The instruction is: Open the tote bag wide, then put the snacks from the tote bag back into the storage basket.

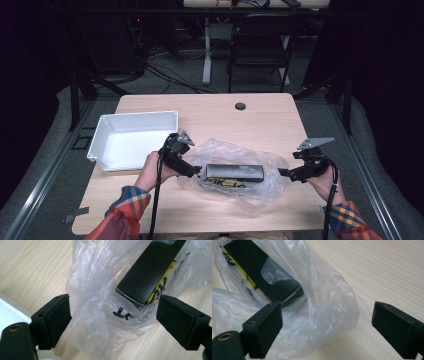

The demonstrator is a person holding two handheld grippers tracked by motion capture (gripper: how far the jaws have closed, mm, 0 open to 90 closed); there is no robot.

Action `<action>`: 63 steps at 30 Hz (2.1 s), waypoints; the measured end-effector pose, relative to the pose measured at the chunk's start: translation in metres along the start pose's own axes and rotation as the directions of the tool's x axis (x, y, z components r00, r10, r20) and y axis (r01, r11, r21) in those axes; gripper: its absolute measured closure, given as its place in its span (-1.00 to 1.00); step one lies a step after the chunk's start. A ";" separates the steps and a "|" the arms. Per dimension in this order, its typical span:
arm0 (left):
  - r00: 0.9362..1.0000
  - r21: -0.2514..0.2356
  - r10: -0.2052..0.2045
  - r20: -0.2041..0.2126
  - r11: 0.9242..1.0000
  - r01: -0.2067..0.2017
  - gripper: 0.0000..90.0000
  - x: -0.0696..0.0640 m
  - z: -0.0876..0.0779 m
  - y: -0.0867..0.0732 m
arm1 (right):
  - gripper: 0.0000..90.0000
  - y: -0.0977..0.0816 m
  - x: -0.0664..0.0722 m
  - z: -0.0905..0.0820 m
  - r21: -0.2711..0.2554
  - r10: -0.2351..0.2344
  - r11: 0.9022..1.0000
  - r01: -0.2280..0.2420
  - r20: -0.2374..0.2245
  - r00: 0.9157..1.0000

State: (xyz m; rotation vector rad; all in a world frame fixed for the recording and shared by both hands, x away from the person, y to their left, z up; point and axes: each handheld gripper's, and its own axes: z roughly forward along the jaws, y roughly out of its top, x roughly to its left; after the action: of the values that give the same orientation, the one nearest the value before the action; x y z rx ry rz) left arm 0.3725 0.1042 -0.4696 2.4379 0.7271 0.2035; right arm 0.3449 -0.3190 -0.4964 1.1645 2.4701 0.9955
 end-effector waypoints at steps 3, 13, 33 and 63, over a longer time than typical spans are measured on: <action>1.000 0.005 0.009 0.004 1.000 -0.009 -0.74 0.000 0.001 0.000 | -0.86 -0.008 -0.003 -0.003 -0.007 0.019 1.000 -0.019 0.011 1.000; 0.994 0.062 0.107 0.032 0.992 -0.108 -0.72 -0.003 0.007 0.012 | -1.00 -0.019 -0.010 -0.001 0.051 0.050 0.997 -0.051 0.018 0.999; 0.925 0.168 0.350 0.149 0.913 -0.372 -0.24 -0.032 0.043 0.054 | -0.97 -0.023 -0.010 0.007 0.060 0.024 0.998 -0.025 0.012 1.000; 0.883 0.254 0.424 0.199 0.848 -0.465 0.04 -0.044 0.084 0.071 | -0.95 -0.025 -0.008 0.012 0.087 0.003 0.996 -0.006 0.031 1.000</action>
State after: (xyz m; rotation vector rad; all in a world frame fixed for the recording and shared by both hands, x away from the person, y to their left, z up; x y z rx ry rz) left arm 0.3931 -0.0092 -0.4964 2.8497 0.1193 0.1097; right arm 0.3407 -0.3304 -0.5222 1.2027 2.5099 0.8723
